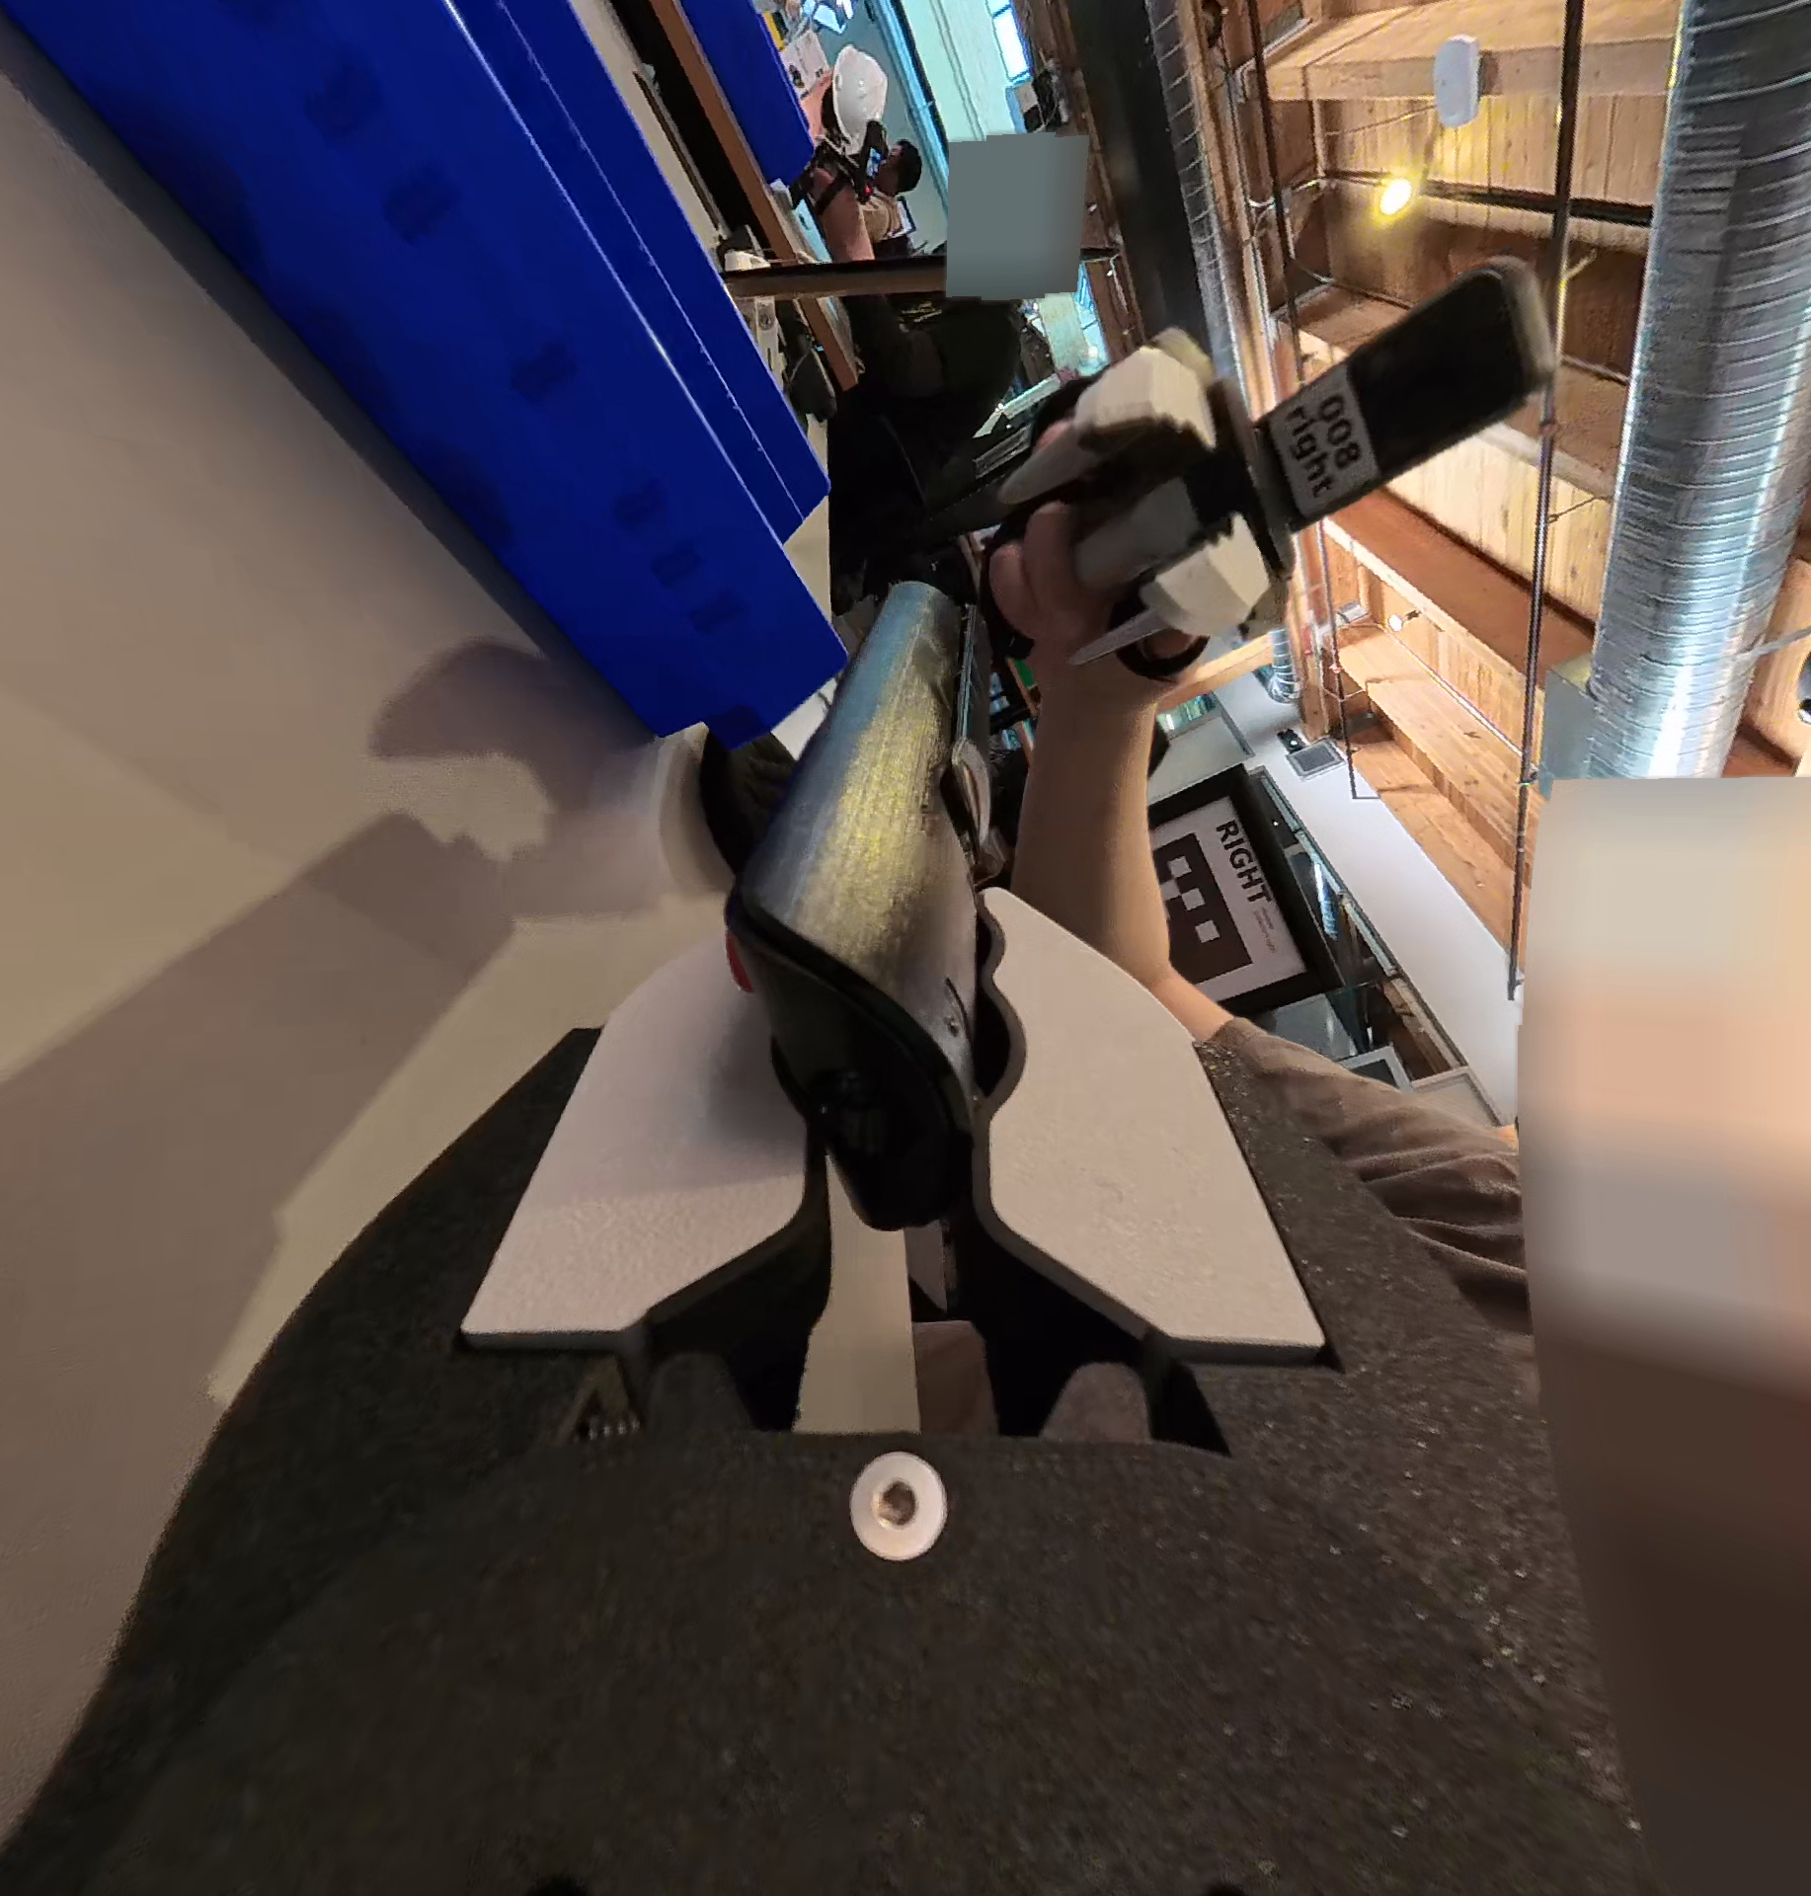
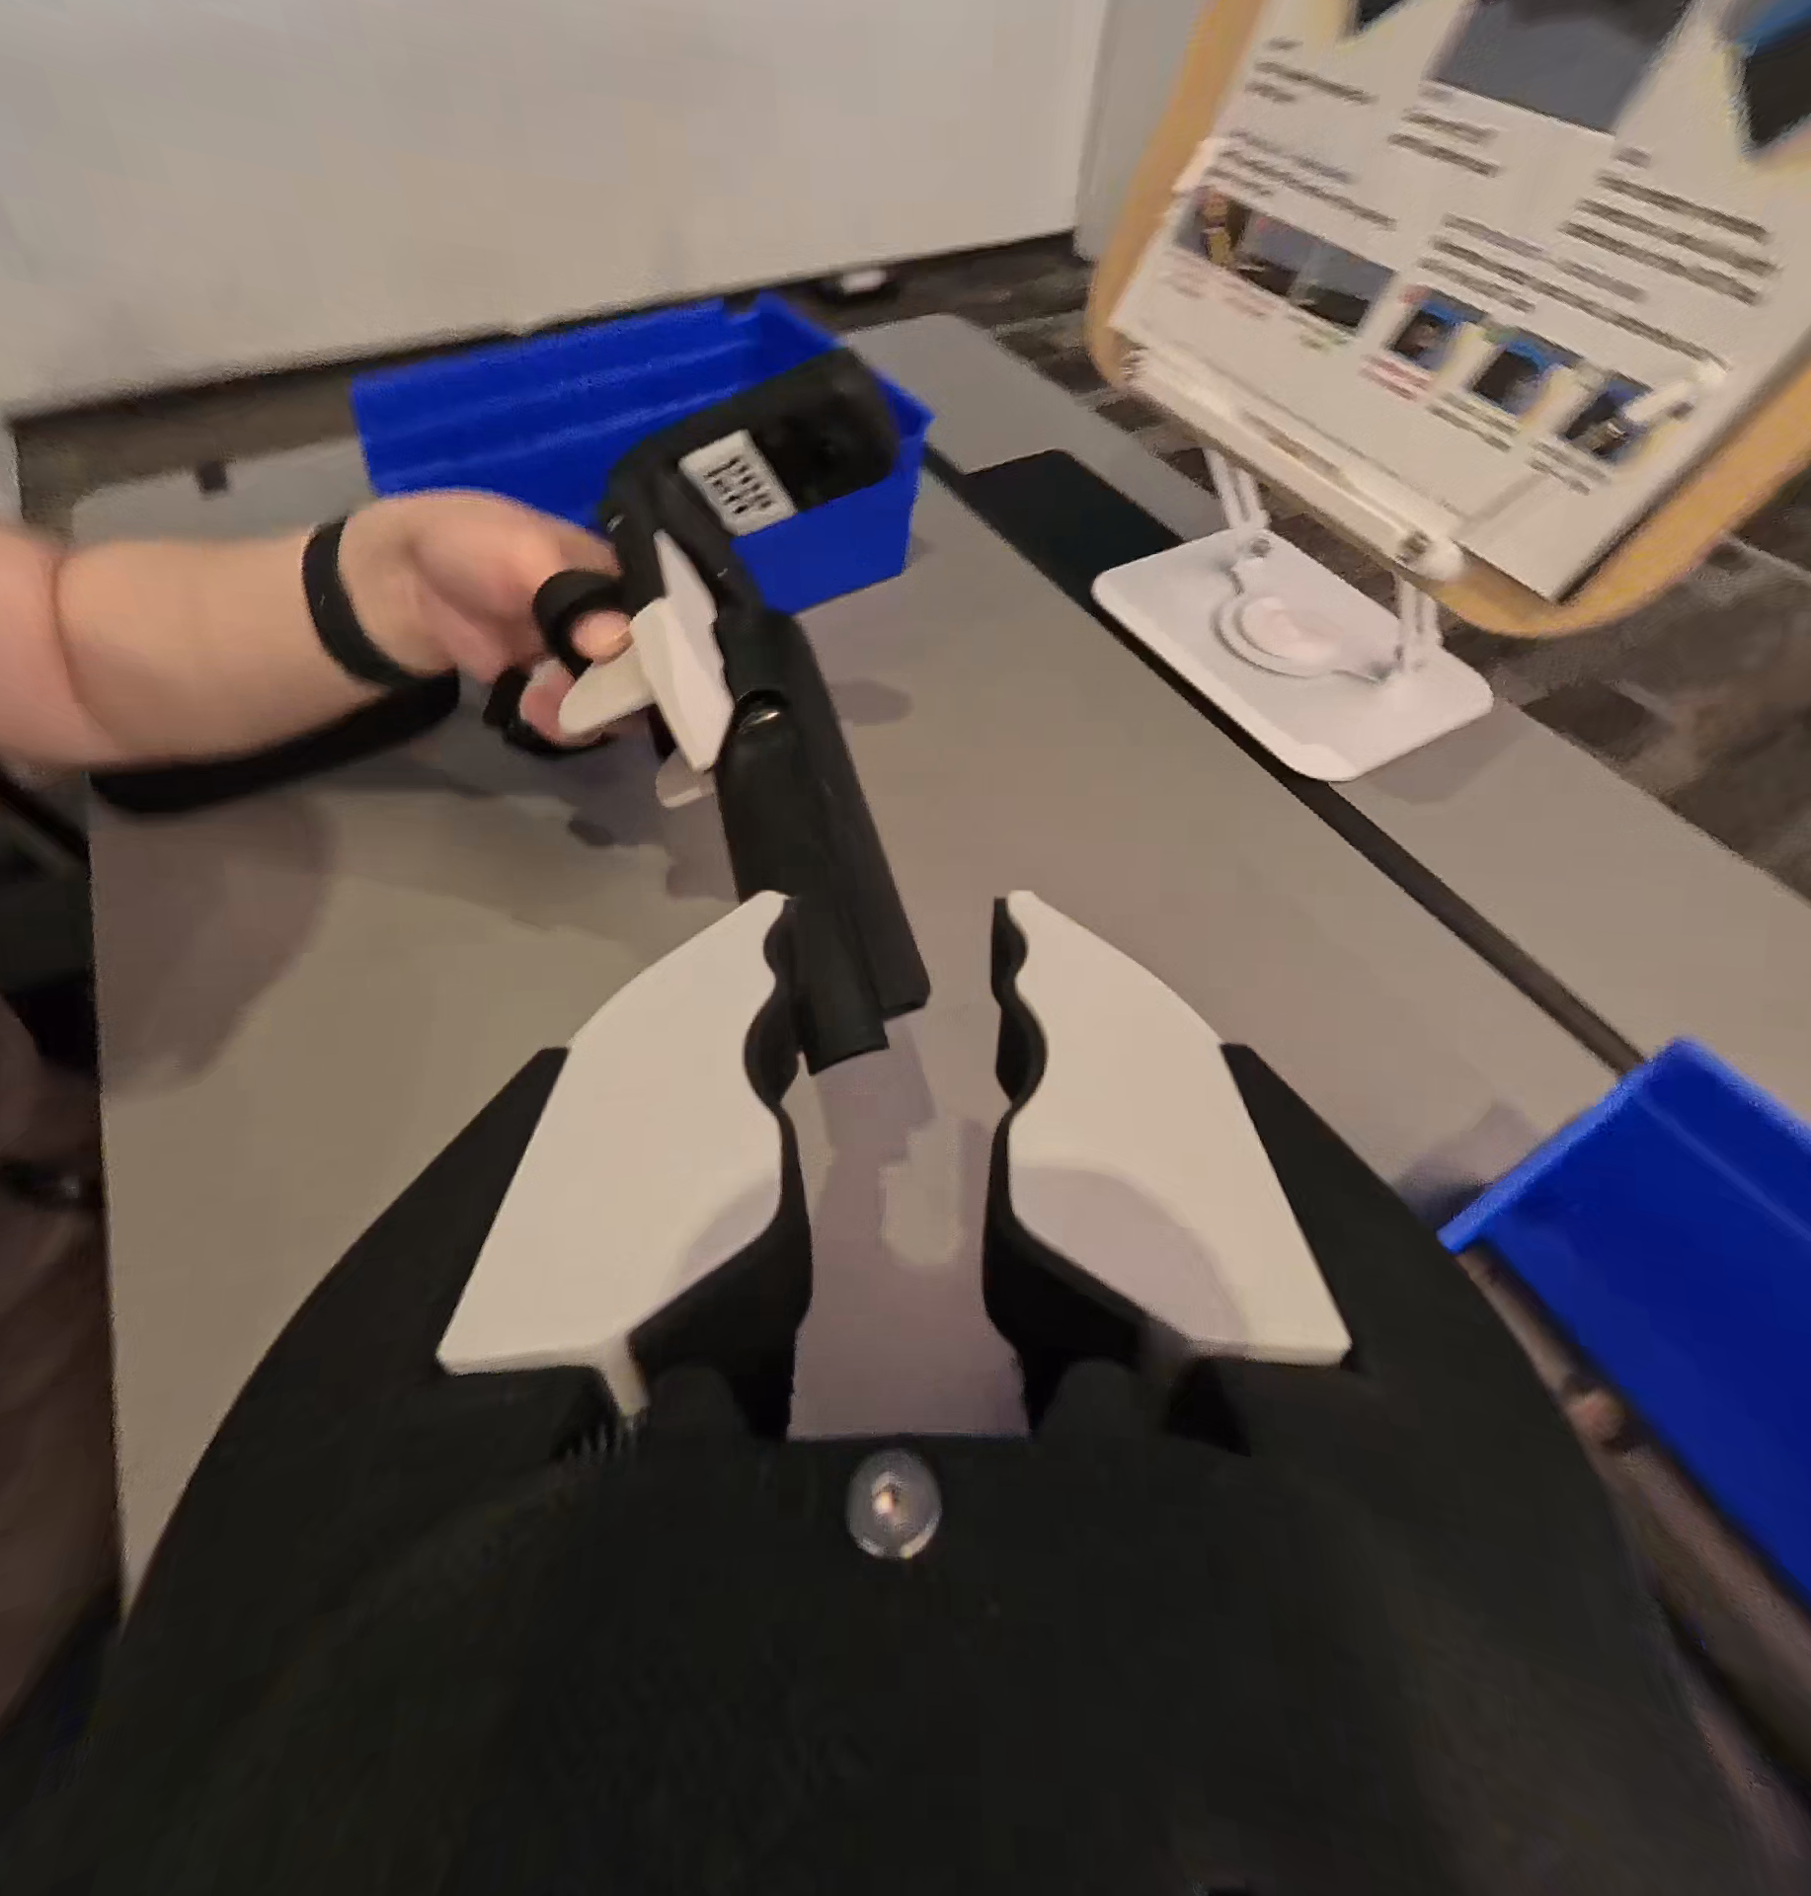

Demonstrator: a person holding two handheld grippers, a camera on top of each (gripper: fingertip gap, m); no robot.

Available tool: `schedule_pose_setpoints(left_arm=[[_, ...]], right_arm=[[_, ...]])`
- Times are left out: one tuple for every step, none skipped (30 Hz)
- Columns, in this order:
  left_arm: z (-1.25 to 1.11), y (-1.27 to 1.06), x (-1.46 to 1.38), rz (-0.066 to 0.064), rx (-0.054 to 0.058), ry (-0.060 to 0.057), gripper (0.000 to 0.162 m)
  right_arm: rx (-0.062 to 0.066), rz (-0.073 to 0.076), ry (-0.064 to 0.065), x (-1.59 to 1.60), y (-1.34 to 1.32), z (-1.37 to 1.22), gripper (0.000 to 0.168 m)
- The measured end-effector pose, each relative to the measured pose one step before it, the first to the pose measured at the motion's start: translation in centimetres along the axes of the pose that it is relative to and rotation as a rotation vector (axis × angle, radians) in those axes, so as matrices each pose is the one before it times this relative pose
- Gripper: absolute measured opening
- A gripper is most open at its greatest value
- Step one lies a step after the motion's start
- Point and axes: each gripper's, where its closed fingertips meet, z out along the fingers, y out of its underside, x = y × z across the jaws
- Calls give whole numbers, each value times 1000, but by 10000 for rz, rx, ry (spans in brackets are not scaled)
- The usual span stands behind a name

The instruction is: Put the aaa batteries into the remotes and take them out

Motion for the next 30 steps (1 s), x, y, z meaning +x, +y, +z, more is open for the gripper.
schedule_pose_setpoints(left_arm=[[-13, -76, -20, 93, 45, -70, 25], [-23, -107, 54, 103, 60, -28, 25], [-4, -72, 93, 74, 21, -1, 25], [11, -47, 143, 108, -3, 31, 25], [59, -61, 168, 176, 12, 48, 25], [70, -15, 79, 73, 8, -17, 25], [55, 12, 27, 61, 1, -45, 25], [50, 41, 11, 83, -20, -38, 25], [24, 44, -19, 35, -22, -51, 25], [-10, -11, -14, 47, 7, -48, 25], [-34, -54, -22, 42, 14, -48, 25], [-53, -37, -7, 55, 0, -46, 25], [-43, -69, 19, 74, 15, -28, 25], [-43, -64, 27, 21, 28, -15, 25], [-24, -31, 41, 1, 11, 6, 25], [-5, 11, 40, 1, -19, 19, 25], [1, 25, 28, -8, -15, 13, 25], [20, 9, 7, -10, 8, -2, 25], [21, 30, -23, -11, -5, -18, 25], [21, 55, -98, 17, -32, -67, 25], [9, 46, -94, 36, -32, -66, 25], [16, 19, -31, 16, -10, -30, 25], [-1, -2, 37, -10, 10, 18, 25], [11, -2, 39, -21, 2, 36, 25], [-1, -5, 18, 0, 0, 7, 25], [-7, -10, -10, 6, 5, -11, 25], [-16, -10, -8, 6, 6, -10, 25], [2, 16, 17, 5, -12, 6, 25], [4, 2, 22, -7, -8, 7, 25], [0, 1, 9, 7, 9, -5, 25]], right_arm=[[477, 954, -6, 372, 59, -334, 38], [476, 1066, -43, 364, 93, -248, 38], [335, 988, -60, 357, 250, -126, 38], [181, 749, -124, 199, 356, -39, 38], [122, 495, -29, 213, 352, 23, 38], [30, 259, 148, 301, 378, 61, 36], [-144, 86, 211, 221, 502, 87, 35], [-259, 102, 255, 193, 560, 75, 32], [-210, 174, 163, 66, 414, 60, 29], [-105, 262, -98, -277, 246, 46, 29], [-45, 386, -224, -352, 147, 14, 27], [1, 407, -171, -178, 85, 28, 23], [-17, 311, -124, -74, 128, 61, 21], [-85, 220, -120, -44, 241, 84, 21], [-107, 154, -121, -26, 263, 105, 20], [-69, 96, -118, -35, 228, 103, 18], [-45, 72, -71, 3, 176, 85, 16], [-35, 26, 35, 108, 127, 81, 15], [-1, -64, 80, 127, 57, 48, 14], [13, -88, 34, 22, 9, 25, 11], [18, -42, 1, -11, -19, -13, 6], [31, -7, -43, -77, -50, -4, 3], [10, 29, -94, -137, -42, 1, 3], [-20, 60, -71, -99, 5, -3, 4], [-28, 47, -59, -84, 12, 21, 3], [-23, 22, -80, -134, 14, 23, 4], [-40, 12, -39, -94, 27, 48, 4], [-76, -14, 46, 29, 79, 64, 4], [-80, -71, 79, 44, 85, 67, 4], [-89, -103, 95, 54, 103, 74, 4]])
